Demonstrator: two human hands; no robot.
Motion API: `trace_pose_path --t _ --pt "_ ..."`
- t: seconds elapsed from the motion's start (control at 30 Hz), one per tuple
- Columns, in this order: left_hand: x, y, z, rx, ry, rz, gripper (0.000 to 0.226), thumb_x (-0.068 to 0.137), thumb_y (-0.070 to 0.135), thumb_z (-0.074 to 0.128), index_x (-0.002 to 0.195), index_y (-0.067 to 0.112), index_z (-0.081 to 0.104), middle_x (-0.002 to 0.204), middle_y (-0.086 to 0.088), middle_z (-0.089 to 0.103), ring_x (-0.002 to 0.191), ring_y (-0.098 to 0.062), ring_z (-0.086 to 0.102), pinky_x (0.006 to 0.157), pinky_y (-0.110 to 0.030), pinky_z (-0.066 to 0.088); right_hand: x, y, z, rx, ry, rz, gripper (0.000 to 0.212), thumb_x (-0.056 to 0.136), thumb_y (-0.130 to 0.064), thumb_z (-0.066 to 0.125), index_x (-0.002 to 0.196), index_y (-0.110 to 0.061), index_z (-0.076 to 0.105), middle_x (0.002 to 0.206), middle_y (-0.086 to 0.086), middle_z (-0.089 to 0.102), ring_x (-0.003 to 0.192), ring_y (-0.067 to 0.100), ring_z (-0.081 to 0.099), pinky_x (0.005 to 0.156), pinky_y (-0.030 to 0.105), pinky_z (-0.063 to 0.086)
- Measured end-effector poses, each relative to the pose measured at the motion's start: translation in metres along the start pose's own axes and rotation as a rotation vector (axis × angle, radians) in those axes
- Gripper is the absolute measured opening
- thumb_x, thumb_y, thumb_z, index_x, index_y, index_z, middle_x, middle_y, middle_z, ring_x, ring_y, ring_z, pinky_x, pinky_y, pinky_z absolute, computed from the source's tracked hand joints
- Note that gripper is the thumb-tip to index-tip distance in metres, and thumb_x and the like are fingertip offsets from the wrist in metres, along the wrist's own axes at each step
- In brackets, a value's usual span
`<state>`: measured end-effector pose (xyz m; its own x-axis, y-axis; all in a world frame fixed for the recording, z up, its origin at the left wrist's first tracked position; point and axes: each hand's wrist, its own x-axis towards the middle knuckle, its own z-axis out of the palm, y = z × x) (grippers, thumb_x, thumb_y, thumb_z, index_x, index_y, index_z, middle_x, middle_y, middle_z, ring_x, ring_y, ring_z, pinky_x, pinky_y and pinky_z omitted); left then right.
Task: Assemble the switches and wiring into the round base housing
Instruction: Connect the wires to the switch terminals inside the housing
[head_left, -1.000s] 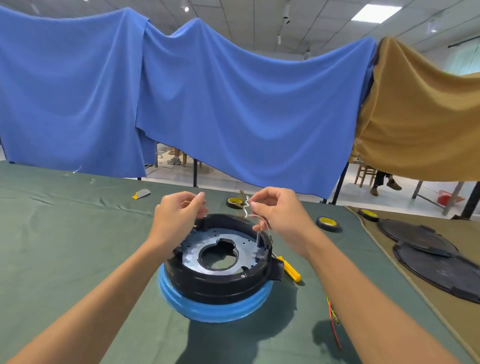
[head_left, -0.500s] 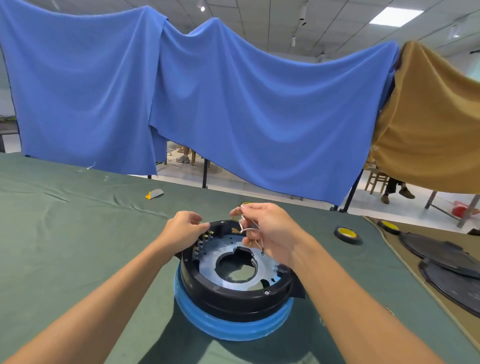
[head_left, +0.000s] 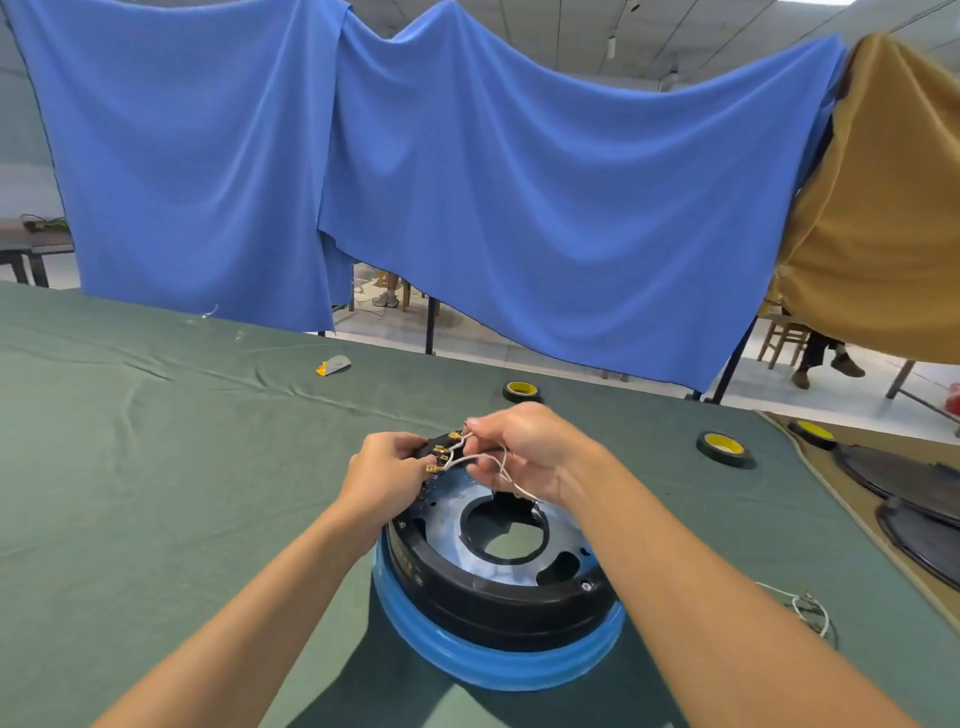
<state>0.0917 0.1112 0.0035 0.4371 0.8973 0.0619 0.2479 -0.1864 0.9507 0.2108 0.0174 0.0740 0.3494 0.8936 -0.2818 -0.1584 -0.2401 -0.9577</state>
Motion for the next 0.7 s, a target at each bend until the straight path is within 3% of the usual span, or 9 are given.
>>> trace_pose_path --t 0.13,0.23,0.4,0.53,0.6,0.7 --pt "-0.002 0.0 -0.004 -0.037 0.016 -0.07 0.022 0.087 0.006 0.068 0.108 0.012 0.072 0.093 -0.001 0.072 0.096 -0.024 0.067 0.091 -0.039 0.054 0.004 0.017 -0.002 -0.115 0.109 0.118 0.013 0.097 -0.006 0.054 0.094 0.002 0.063 0.063 0.007 0.062 0.049 0.012 0.053 0.053 0.027 0.055" --pt "-0.004 0.0 -0.005 -0.037 0.028 -0.057 0.016 0.086 0.011 0.07 0.102 0.012 0.074 0.093 -0.005 0.075 0.096 -0.026 0.069 0.093 -0.044 0.054 0.003 0.022 0.006 -0.162 0.1 0.204 0.014 0.097 -0.007 0.053 0.09 -0.001 0.064 0.065 0.005 0.061 0.051 0.009 0.052 0.055 0.026 0.055" --pt "0.0 0.001 -0.009 0.083 0.093 0.044 0.009 0.087 0.027 0.071 0.086 0.023 0.079 0.081 0.004 0.076 0.093 -0.022 0.069 0.089 -0.04 0.054 0.007 0.016 0.022 -0.179 0.14 0.171 0.019 0.097 -0.003 0.046 0.089 0.0 0.064 0.063 0.005 0.057 0.043 0.005 0.042 0.041 0.019 0.047" --pt "-0.002 -0.005 -0.008 0.007 0.096 0.061 0.005 0.083 0.027 0.074 0.082 0.028 0.078 0.079 0.011 0.075 0.091 -0.017 0.07 0.089 -0.036 0.055 0.013 0.032 0.018 -0.299 0.193 0.086 0.022 0.096 0.003 0.041 0.104 0.007 0.062 0.069 0.01 0.056 0.053 0.011 0.046 0.053 0.025 0.053" --pt "-0.002 -0.009 -0.007 -0.12 0.086 0.008 0.006 0.084 0.025 0.073 0.083 0.027 0.079 0.081 0.006 0.076 0.091 -0.018 0.071 0.091 -0.038 0.055 0.012 0.037 0.014 -0.303 0.16 0.089 0.019 0.097 0.004 0.043 0.103 0.01 0.06 0.072 0.013 0.056 0.056 0.013 0.048 0.056 0.025 0.052" --pt "-0.004 -0.016 -0.01 -0.221 0.06 -0.042 0.012 0.084 0.024 0.073 0.093 0.02 0.079 0.087 0.001 0.077 0.091 -0.019 0.072 0.092 -0.041 0.055 0.016 0.033 0.009 -0.32 0.144 0.059 0.018 0.098 0.001 0.047 0.105 0.013 0.059 0.07 0.014 0.059 0.041 0.009 0.051 0.052 0.024 0.05"
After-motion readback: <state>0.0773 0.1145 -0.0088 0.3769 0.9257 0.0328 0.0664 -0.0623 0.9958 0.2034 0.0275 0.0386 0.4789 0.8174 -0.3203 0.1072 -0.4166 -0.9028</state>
